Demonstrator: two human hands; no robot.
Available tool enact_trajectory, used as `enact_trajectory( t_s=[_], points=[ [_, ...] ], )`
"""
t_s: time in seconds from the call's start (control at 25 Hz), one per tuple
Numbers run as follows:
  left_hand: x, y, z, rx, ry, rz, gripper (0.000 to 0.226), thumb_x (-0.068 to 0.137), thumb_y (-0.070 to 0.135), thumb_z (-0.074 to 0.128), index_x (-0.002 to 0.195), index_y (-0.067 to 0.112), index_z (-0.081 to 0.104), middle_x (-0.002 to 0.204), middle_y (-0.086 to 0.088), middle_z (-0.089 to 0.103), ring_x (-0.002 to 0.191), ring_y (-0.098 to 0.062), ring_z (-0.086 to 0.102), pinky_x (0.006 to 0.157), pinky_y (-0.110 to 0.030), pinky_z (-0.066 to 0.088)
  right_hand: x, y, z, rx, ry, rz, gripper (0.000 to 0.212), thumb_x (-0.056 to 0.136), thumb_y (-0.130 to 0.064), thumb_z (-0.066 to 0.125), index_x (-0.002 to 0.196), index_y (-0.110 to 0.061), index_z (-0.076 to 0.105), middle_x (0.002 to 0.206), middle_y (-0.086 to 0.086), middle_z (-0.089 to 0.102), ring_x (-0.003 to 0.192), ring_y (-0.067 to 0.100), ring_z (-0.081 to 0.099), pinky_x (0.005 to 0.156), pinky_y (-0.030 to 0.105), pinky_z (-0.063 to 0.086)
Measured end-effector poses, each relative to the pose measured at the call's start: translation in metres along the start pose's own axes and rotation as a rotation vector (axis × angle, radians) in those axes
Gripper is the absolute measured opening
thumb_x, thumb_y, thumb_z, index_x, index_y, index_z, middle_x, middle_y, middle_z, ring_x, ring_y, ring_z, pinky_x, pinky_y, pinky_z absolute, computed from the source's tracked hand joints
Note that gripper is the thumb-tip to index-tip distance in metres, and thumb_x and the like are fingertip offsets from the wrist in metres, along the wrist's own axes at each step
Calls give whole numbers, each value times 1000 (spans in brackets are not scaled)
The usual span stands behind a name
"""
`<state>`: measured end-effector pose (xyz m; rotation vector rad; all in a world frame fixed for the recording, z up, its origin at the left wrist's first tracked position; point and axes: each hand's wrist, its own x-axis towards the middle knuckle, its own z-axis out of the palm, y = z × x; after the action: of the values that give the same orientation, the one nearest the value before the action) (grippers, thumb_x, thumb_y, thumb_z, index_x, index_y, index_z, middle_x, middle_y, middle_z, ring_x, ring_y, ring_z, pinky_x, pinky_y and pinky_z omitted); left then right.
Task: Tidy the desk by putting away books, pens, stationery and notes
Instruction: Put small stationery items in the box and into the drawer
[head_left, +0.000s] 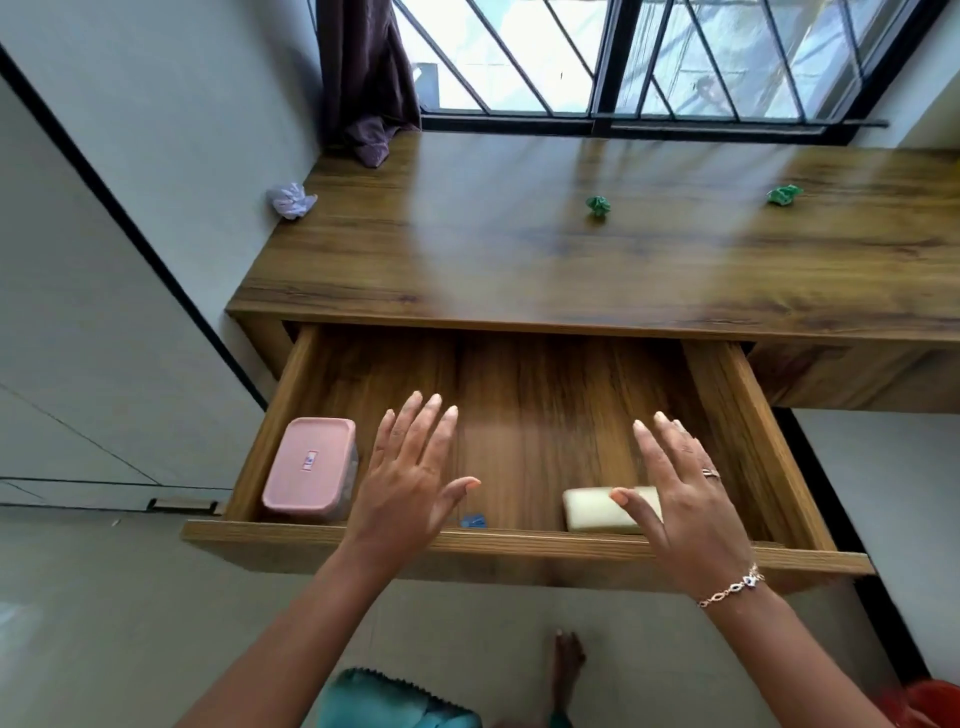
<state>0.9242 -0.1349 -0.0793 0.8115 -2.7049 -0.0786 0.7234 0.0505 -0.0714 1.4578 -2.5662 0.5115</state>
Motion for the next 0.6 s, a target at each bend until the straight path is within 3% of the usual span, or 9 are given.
enact_trajectory(
  t_s=[0.24, 0.36, 0.52, 0.6],
  points=[
    [-25, -41, 5, -53, -43, -148, 72, 95, 61, 15, 137, 8, 39, 143, -18, 43, 139, -28, 20, 116, -29, -3, -8, 10, 14, -74, 5, 84, 83, 90, -65, 12, 130, -3, 48, 137, 25, 45, 128, 39, 41, 102, 51, 32],
    [-27, -43, 12, -44, -31, -145, 70, 96, 59, 14, 137, 8, 38, 144, -16, 41, 139, -27, 19, 115, -32, 0, -14, 15, 22, -75, -14, 103, 80, 91, -65, 12, 132, -5, 44, 141, 24, 41, 131, 34, 35, 106, 48, 30],
    [-28, -46, 20, -21, 16, -140, 70, 96, 58, 13, 140, 8, 35, 148, -14, 36, 141, -29, 23, 115, -34, 3, -19, 21, 33, -125, -67, 104, 72, 92, -62, 9, 139, -12, 32, 147, 14, 32, 137, 24, 24, 115, 36, 8],
    [-23, -47, 22, -4, 21, -134, 70, 96, 58, 13, 140, 8, 35, 148, -14, 36, 140, -30, 25, 115, -35, 4, -15, 22, 35, -141, -57, 116, 71, 92, -61, 8, 141, -13, 26, 149, 13, 30, 143, 17, 9, 116, 34, 2]
  ],
)
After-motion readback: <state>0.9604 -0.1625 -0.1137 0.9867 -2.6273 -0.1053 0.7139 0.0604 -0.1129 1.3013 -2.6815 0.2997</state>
